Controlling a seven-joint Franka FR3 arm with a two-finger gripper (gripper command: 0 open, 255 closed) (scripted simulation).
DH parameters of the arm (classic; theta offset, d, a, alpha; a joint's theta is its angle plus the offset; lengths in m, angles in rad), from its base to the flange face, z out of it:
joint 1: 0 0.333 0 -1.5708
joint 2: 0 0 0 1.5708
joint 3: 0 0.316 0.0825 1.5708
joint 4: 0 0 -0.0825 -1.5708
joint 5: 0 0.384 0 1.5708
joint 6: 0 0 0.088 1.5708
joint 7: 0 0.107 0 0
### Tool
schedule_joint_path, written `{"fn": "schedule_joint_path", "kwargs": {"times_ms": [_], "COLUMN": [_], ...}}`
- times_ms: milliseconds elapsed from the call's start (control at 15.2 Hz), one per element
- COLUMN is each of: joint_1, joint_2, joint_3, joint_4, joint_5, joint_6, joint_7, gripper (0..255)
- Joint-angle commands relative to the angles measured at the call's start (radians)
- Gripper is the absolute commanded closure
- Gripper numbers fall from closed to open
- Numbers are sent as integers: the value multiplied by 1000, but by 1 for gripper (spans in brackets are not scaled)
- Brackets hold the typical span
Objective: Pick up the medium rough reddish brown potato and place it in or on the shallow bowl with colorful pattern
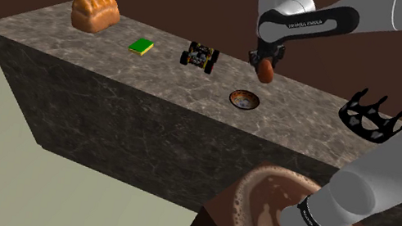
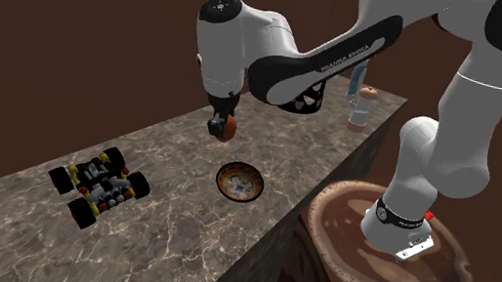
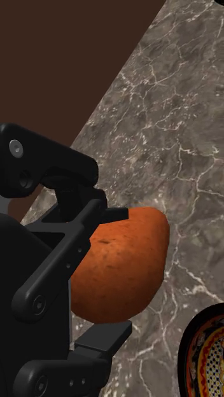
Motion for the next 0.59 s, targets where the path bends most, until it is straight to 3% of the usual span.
{"fn": "schedule_joint_path", "kwargs": {"times_ms": [0,528], "joint_1": [18,112], "joint_2": [-43,-211], "joint_3": [18,120], "joint_4": [-42,-187], "joint_5": [9,81], "joint_6": [-15,-103], "joint_7": [30,166], "gripper": [255,255]}}
